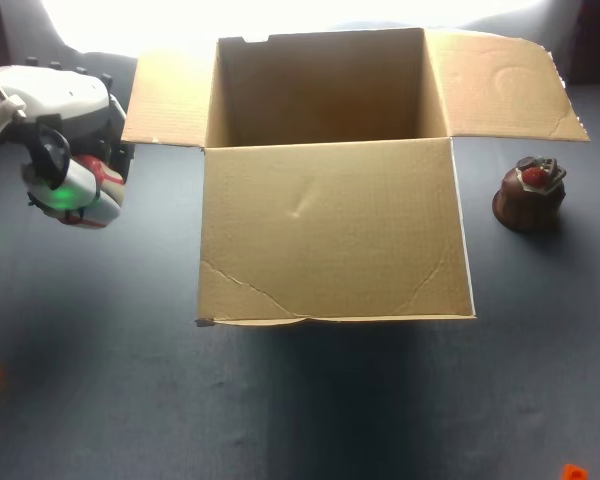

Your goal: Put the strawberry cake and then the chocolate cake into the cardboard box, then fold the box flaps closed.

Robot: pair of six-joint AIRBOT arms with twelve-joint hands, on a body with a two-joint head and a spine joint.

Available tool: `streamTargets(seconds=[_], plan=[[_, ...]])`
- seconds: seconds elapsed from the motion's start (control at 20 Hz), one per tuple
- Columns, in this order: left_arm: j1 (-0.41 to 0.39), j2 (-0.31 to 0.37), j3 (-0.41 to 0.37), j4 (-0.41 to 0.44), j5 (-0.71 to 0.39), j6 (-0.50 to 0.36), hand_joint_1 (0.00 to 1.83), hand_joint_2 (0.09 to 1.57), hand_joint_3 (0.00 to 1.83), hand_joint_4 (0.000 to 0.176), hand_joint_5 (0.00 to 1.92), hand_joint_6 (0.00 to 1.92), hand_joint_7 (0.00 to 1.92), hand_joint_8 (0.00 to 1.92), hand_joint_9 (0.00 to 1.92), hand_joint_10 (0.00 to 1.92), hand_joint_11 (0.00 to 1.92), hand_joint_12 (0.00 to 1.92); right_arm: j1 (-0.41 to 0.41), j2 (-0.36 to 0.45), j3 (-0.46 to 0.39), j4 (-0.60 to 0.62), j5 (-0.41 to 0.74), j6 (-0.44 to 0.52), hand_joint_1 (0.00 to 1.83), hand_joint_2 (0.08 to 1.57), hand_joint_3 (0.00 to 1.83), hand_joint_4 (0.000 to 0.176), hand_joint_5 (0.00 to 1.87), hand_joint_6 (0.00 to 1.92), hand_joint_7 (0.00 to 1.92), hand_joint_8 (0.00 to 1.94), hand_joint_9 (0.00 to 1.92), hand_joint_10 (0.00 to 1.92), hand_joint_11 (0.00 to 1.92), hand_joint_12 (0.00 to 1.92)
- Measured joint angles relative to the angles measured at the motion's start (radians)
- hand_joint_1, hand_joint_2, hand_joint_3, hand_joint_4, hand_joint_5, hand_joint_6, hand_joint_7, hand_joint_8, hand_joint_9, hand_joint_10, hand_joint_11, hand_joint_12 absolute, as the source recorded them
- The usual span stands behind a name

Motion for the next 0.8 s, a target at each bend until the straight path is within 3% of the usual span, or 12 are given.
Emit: streamTargets(seconds=[0.25, 0.45, 0.55, 0.8], plan=[[-0.012, 0.018, 0.000, -0.017, 0.022, 0.000, 1.19, 1.17, 0.00, 0.000, 0.90, 1.03, 0.87, 1.30, 0.61, 1.33, 0.31, 1.73, 0.000, 0.000, 0.000, 0.000, 0.002, 0.000, 0.00, 1.23, 0.00, 0.000, 0.19, 0.00, 0.15, 0.00, 0.11, 0.00, 0.00, 0.27], [-0.033, 0.023, 0.009, -0.019, 0.031, 0.000, 1.20, 1.15, 0.00, 0.000, 0.93, 0.97, 0.88, 1.28, 0.62, 1.30, 0.32, 1.72, 0.000, 0.000, 0.000, 0.001, 0.002, 0.000, 0.02, 1.23, 0.00, 0.000, 0.21, 0.01, 0.19, 0.01, 0.15, 0.01, 0.00, 0.44], [-0.042, 0.023, 0.012, -0.019, 0.035, 0.000, 1.20, 1.16, 0.00, 0.000, 0.91, 1.02, 0.87, 1.29, 0.62, 1.32, 0.31, 1.74, 0.000, 0.000, 0.000, 0.000, 0.002, 0.000, 0.00, 1.24, 0.00, 0.000, 0.19, 0.01, 0.17, 0.00, 0.12, 0.00, 0.00, 0.30], [-0.079, 0.024, 0.015, -0.016, 0.029, 0.000, 1.19, 1.17, 0.00, 0.000, 0.89, 1.05, 0.86, 1.31, 0.60, 1.34, 0.29, 1.76, 0.000, 0.000, 0.000, 0.001, 0.003, 0.000, 0.00, 1.24, 0.00, 0.000, 0.21, 0.01, 0.17, 0.00, 0.12, 0.00, 0.00, 0.30]])
